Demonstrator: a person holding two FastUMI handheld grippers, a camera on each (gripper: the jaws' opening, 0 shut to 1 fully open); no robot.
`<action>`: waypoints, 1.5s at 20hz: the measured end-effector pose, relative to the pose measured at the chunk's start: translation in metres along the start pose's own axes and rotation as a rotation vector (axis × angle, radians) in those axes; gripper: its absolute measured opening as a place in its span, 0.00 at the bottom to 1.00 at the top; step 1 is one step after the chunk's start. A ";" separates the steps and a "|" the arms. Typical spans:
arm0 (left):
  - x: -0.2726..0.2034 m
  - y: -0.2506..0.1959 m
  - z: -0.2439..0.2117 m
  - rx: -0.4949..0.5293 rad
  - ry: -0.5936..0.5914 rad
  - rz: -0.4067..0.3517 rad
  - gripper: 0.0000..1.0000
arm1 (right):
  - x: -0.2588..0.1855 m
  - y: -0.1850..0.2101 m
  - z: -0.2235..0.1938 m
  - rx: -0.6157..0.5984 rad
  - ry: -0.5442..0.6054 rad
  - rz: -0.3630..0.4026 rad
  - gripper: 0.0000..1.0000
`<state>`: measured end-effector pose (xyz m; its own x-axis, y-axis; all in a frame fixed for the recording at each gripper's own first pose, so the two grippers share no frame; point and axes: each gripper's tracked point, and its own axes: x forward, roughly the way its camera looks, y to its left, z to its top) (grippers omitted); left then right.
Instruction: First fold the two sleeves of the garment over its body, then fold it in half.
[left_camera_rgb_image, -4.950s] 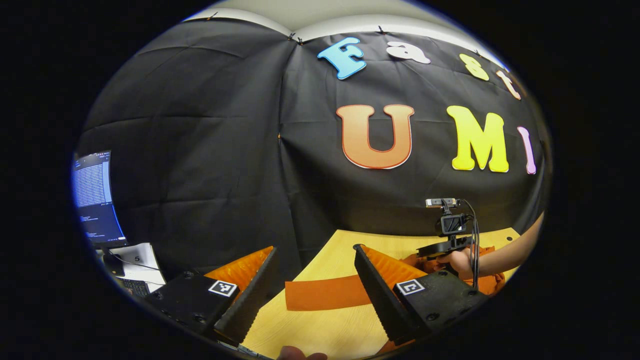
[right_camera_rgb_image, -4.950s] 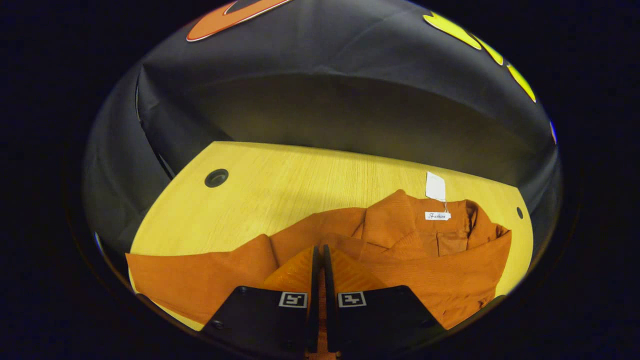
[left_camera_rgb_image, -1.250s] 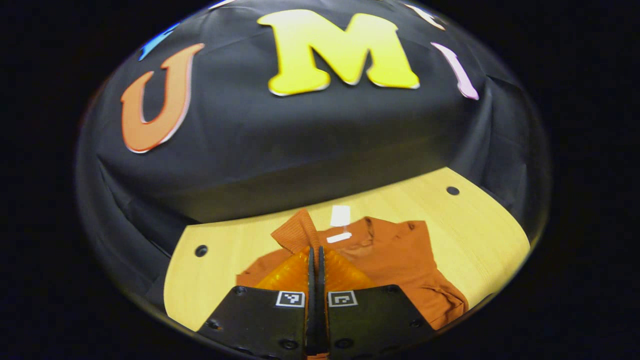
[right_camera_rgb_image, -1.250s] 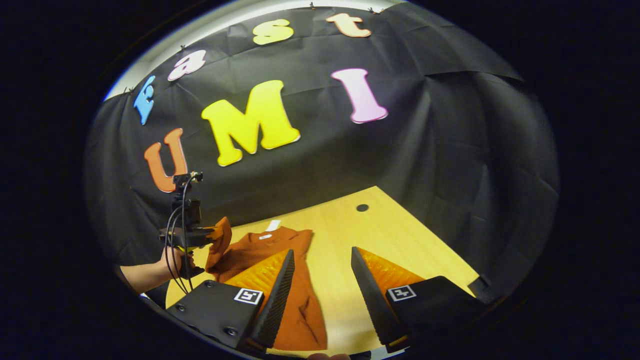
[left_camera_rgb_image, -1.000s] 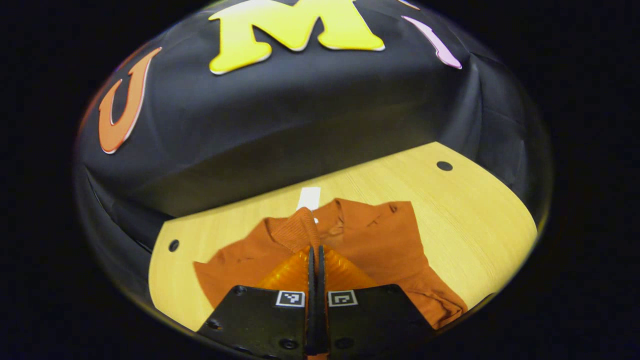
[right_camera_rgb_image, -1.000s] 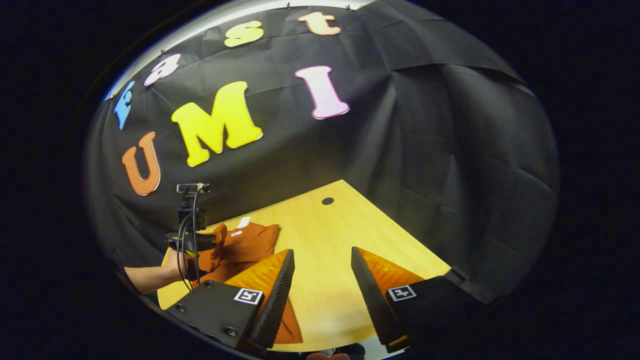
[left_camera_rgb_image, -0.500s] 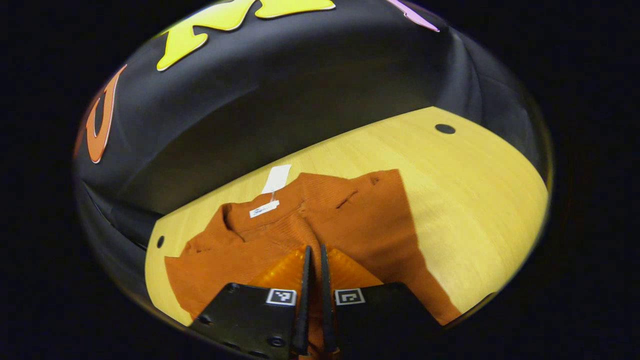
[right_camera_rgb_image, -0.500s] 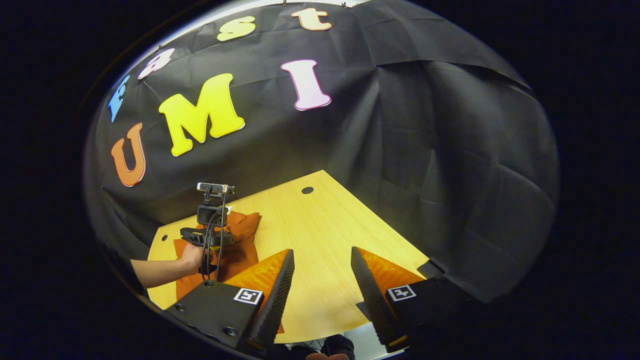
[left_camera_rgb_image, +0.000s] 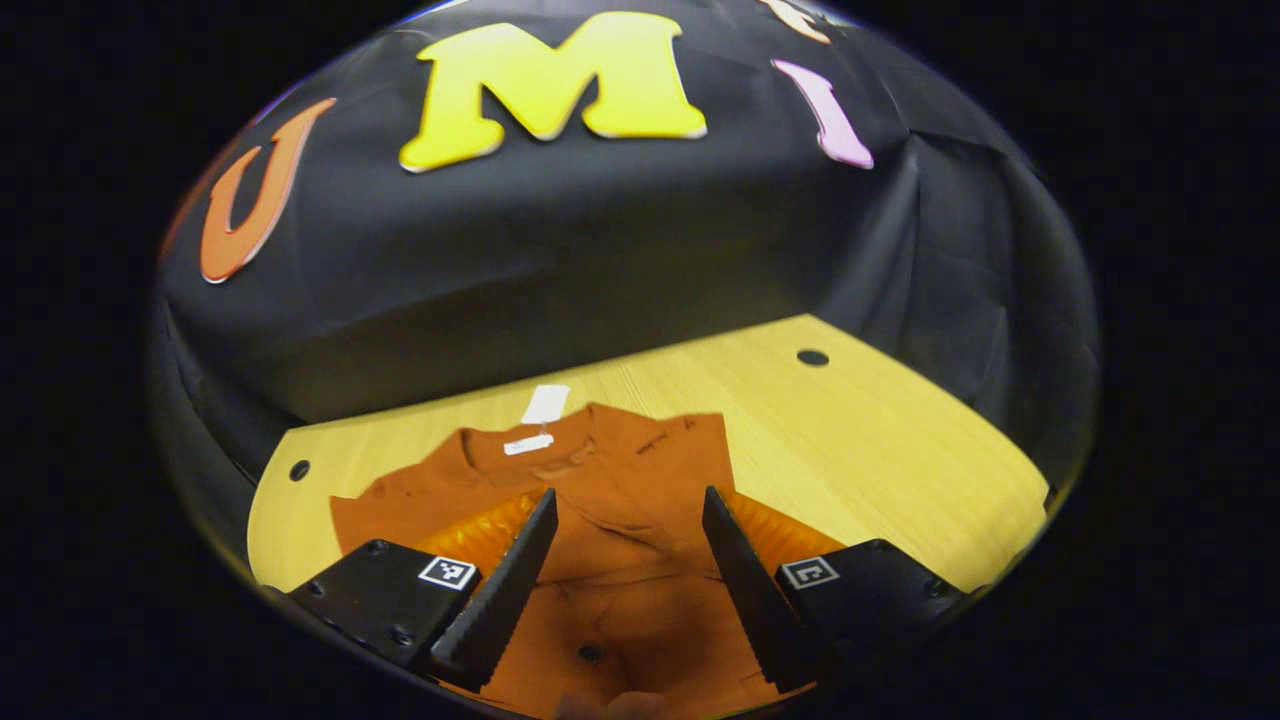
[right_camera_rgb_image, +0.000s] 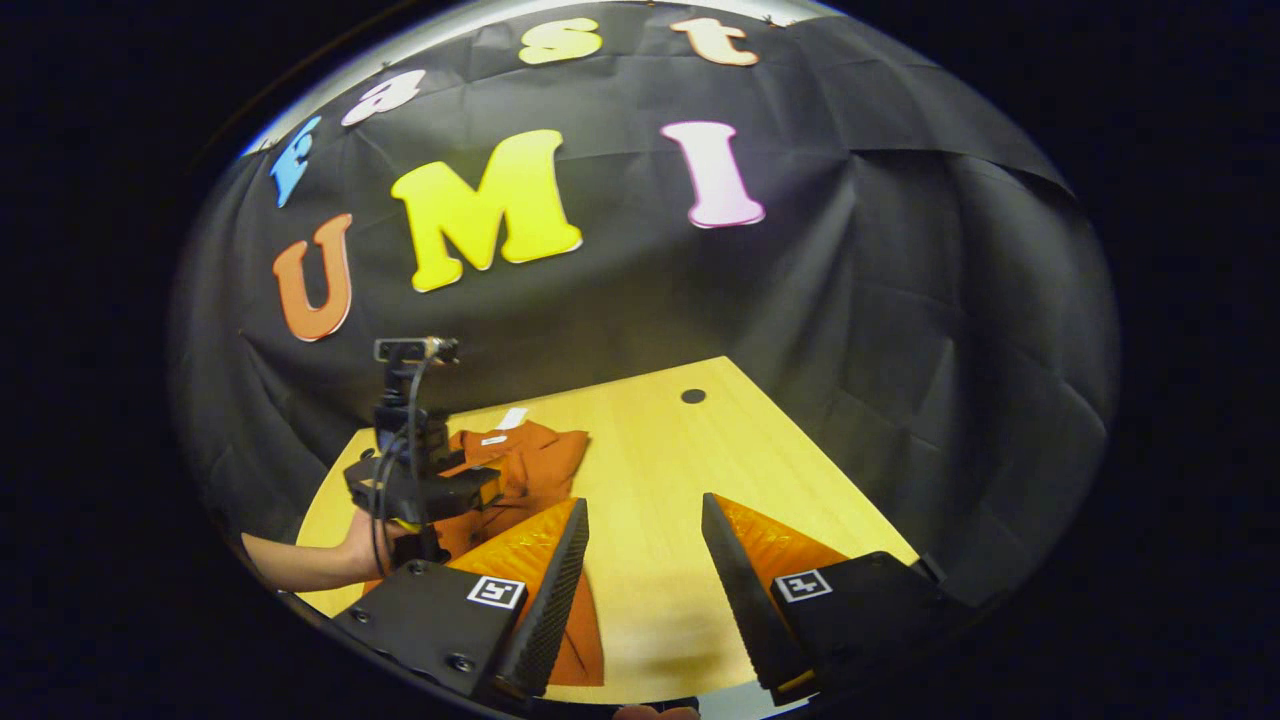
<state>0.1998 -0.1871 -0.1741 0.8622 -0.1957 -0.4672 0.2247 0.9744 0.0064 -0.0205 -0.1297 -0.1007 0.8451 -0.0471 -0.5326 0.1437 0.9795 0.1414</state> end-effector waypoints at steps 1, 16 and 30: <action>-0.022 0.015 0.012 -0.021 -0.054 0.014 1.00 | 0.002 0.017 -0.001 -0.020 0.001 0.036 0.79; -0.247 0.138 -0.044 -0.094 -0.186 0.146 0.96 | -0.019 0.125 -0.082 -0.224 0.032 0.258 0.87; -0.279 0.149 -0.276 -0.177 0.422 -0.033 0.98 | -0.016 0.032 -0.261 -0.103 0.524 0.090 0.87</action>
<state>-0.1327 0.0435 -0.2871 0.5874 -0.2005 -0.7841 0.1365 0.9795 -0.1483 -0.1640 -0.0466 -0.3052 0.4783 0.1166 -0.8704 0.0091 0.9904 0.1376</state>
